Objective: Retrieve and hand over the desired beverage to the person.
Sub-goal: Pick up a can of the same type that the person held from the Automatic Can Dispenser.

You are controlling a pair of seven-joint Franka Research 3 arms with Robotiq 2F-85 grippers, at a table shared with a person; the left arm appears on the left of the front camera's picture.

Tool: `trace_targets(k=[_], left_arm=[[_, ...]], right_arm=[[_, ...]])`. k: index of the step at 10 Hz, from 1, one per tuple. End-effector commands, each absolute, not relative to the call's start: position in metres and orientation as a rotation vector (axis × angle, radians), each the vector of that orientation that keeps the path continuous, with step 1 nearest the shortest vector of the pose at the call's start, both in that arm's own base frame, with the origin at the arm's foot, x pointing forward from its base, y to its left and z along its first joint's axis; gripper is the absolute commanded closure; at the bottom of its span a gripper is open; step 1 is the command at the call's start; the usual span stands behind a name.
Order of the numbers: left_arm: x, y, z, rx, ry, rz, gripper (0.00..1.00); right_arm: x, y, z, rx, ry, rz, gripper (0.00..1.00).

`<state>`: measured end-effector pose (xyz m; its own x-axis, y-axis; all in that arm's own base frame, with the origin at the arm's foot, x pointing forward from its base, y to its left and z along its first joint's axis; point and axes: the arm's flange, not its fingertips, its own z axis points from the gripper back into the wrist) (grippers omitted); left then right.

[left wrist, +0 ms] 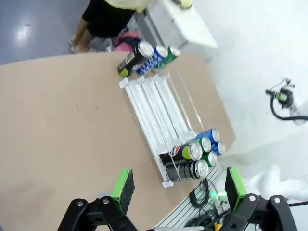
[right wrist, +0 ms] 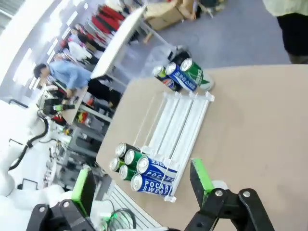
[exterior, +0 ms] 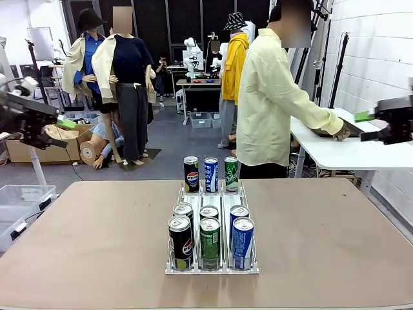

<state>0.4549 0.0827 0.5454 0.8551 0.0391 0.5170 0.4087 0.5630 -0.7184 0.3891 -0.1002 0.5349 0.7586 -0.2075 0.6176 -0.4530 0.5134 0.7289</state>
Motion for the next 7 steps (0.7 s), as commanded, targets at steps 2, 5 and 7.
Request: trace_targets(k=[2, 5, 7], left_arm=[[0.439, 0.109, 0.522, -1.104, -0.647, -0.182, 0.0], [0.441, 0.113, 0.516, -1.136, -0.649, -0.204, 0.0], [0.438, 0.119, 0.519, -1.103, -0.636, -0.143, 0.0]], right_arm=[[0.376, -0.115, 0.509, 1.102, -0.777, 0.128, 0.0], [0.371, -0.122, 0.507, 1.164, -0.813, 0.143, 0.0], [0.369, -0.129, 0.508, 1.118, -0.774, 0.101, 0.0]])
